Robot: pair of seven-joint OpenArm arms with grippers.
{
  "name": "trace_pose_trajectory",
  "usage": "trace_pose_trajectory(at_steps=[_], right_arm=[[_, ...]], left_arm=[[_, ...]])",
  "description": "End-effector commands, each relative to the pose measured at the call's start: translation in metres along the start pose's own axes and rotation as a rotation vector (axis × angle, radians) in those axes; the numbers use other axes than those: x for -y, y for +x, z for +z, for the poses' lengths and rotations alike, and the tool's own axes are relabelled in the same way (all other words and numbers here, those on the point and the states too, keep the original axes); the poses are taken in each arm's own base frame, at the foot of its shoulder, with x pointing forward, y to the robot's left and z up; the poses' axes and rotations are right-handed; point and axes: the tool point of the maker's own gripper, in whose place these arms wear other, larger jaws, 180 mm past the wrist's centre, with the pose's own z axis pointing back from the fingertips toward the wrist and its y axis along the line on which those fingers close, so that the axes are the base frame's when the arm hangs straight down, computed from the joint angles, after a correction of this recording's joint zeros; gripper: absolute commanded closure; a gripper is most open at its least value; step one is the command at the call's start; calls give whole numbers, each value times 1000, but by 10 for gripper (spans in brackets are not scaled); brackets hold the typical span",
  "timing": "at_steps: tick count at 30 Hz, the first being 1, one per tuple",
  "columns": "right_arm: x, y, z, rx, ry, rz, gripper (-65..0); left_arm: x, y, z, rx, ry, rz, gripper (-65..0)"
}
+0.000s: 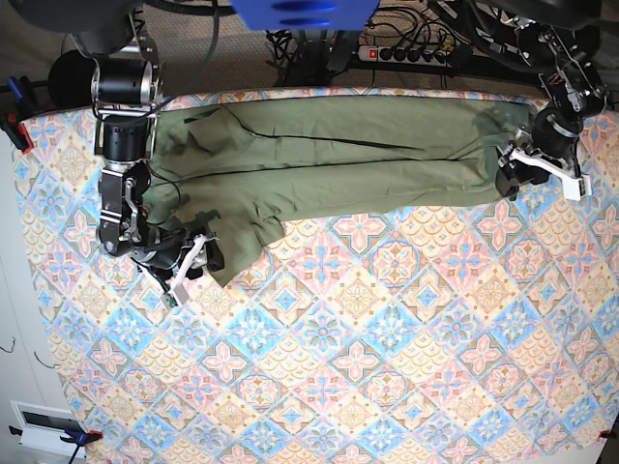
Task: Layout the t-shirt on the table in an organized manner, then fold the t-shirt properly
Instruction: 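Tuck the grasped sleeve onto the strip with the right gripper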
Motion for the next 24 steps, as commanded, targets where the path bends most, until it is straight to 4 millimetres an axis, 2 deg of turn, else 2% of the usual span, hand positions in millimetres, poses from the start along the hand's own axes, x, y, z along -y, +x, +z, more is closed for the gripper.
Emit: trace_pose_trajectory(at_steps=[1,4,8,11,19,23,24], right_arm=[[6,19,6,35,-12,20,-297],[1,19,5,23,-6,45,-295],[-25,28,-1,10,34,162,-292],[-36,13,-4,-17,53,178,-272],[-38,14,-2,-12,53,190,0],[-46,39,11,30,38,264,-7],[-50,38,14,30,36,279,-7]], left_arm=[[2,13,3,39,-8,-19,-452],[2,13,3,39,-8,-19,-452],[2,13,3,39,-8,-19,-452],[2,13,3,40,-9,-19,-452],[2,13,3,40,-10,-18,-452],[2,14,3,43,-9,-19,-452],[2,14,3,43,-9,-19,-452]])
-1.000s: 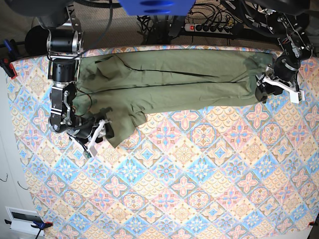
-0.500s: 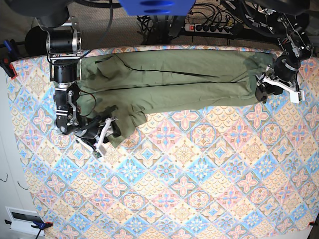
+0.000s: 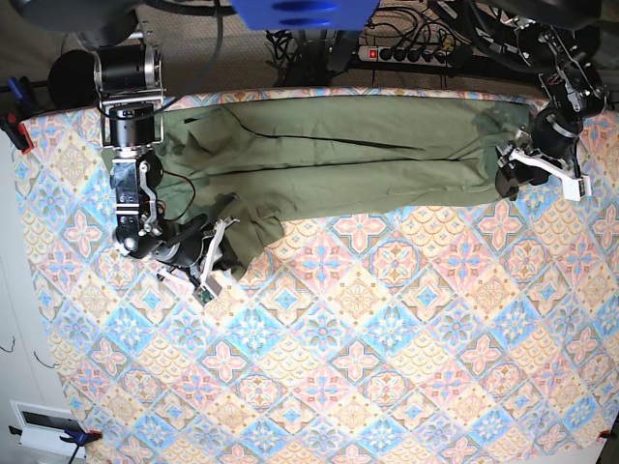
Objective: Layout the t-shirt on the table in an organized manner, then fold the t-shirt properly
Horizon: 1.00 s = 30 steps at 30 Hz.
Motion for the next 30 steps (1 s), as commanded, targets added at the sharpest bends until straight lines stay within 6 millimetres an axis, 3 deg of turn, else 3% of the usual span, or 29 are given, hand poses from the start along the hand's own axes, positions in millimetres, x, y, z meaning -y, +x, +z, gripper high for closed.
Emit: trace_pose_trajectory(at_steps=[1,7,11,19,24,30], right_arm=[[3,22,10,66,-12,28,-9],[9,22,56,80,-121,62,-11],[-1,20,80,87,-164,100,-11],[-20,-20,115,100,-177,19,-11],[-18,-48,143,96,-171,-63,-11],[-28,-77,149,35,-148,-96,-11]], left_arm=[[2,13,3,38,-7,-20,-452],[2,13,3,38,-7,-20,-452],[2,13,3,38,-7,-20,-452],[2,13,3,37,-8,-23,-452],[1,13,3,36,-5,-25,-452],[2,16,3,42,-6,-26,-452]])
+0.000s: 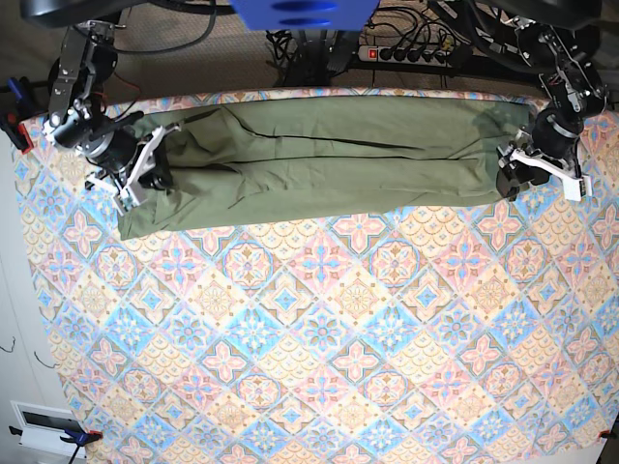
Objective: Layout the t-shirt on the table in an organized manner, then fold the t-shirt properly
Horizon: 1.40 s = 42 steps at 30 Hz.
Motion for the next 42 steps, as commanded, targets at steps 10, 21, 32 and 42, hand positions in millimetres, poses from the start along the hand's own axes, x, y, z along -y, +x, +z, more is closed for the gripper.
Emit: trace_pose_trajectory(at_steps=[10,21,32,42], right_arm=[[41,-21,20,-123,-169,38,-261],[42,-1,30,18,-126,-56,-271],[27,2,20,48,-94,-98,-271],[20,4,15,47,-69,-87,-271]], left_arm=[[-4,20,7,37,3,-54,-452],[-35,16,22,-46,78,-144,-459],[-67,-15,-11,-234,49,-123,-460],[-52,-46,-35,-332,-38,-139,-460]])
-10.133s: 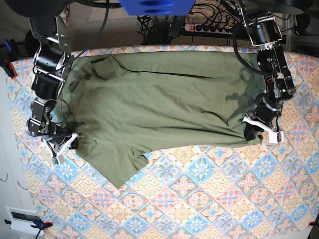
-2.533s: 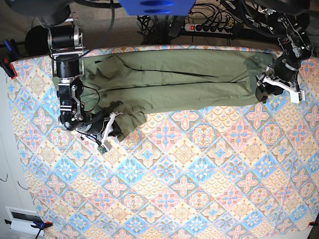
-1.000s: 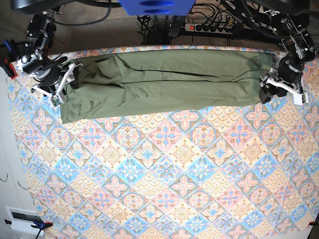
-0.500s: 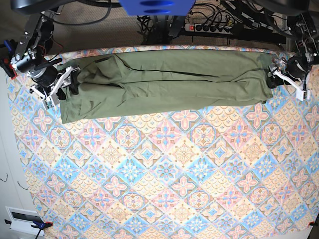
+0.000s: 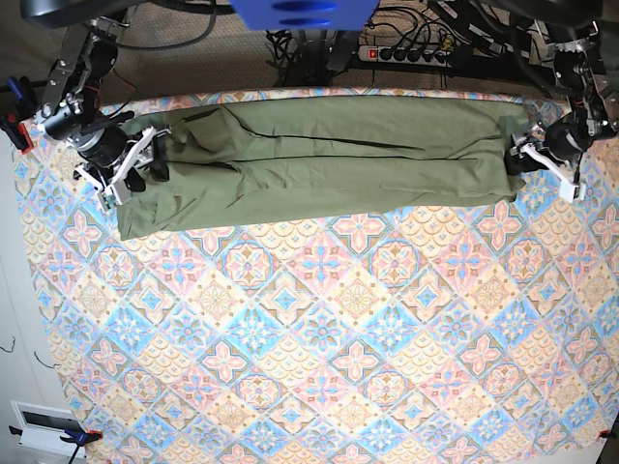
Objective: Layout the t-shirt on the table in an organized manner, then fold the t-shirt properly
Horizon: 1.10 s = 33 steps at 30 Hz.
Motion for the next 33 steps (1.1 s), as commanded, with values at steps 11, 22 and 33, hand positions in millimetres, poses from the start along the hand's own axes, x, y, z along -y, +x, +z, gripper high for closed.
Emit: trace_pose_trajectory(at_steps=[11,22,33], right_arm=[[-2,26,0,69,11,41,-271],[-2,27,0,71,12,42,-271],[-2,26,0,70,12,42,-271]], left_arm=[[39,-40,-21,-97,-96,-1,-454],[73,-49,-19,-76,-265,134,-309],[54,-7,0,69,-275,218,0]])
